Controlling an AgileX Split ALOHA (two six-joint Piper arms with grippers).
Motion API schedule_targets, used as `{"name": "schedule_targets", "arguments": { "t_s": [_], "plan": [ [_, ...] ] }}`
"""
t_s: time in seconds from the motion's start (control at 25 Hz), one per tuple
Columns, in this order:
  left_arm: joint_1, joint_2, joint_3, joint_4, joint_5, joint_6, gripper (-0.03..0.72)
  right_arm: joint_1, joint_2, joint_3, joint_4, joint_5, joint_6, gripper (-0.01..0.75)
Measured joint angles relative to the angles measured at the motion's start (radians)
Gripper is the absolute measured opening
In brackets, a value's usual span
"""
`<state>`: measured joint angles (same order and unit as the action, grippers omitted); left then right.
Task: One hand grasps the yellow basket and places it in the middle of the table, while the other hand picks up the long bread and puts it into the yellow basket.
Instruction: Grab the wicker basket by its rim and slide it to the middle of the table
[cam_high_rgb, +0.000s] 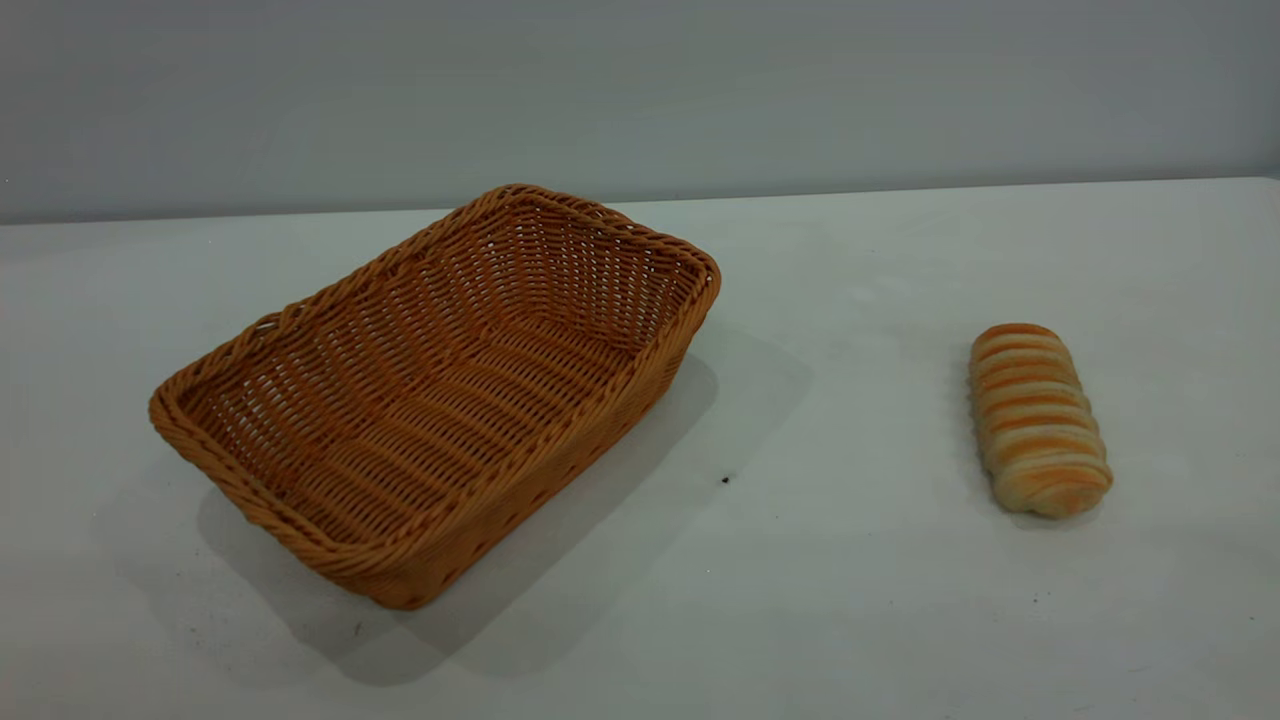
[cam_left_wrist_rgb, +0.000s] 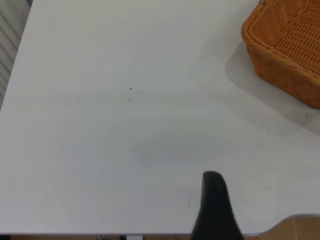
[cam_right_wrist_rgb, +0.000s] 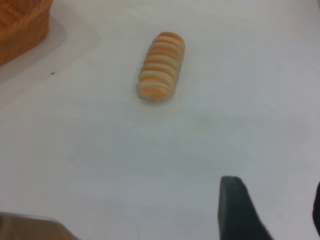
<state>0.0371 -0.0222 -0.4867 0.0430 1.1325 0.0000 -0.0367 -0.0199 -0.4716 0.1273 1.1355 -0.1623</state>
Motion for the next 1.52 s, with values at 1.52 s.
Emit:
{"name": "schedule_targets", "arguments": {
  "t_s": [1.52],
  "plan": [
    [0.0, 0.005, -0.01, 0.0, -0.001, -0.007, 0.584, 0.0, 0.0, -0.001, 0.015, -0.007, 0.028, 0.239]
  ]
}}
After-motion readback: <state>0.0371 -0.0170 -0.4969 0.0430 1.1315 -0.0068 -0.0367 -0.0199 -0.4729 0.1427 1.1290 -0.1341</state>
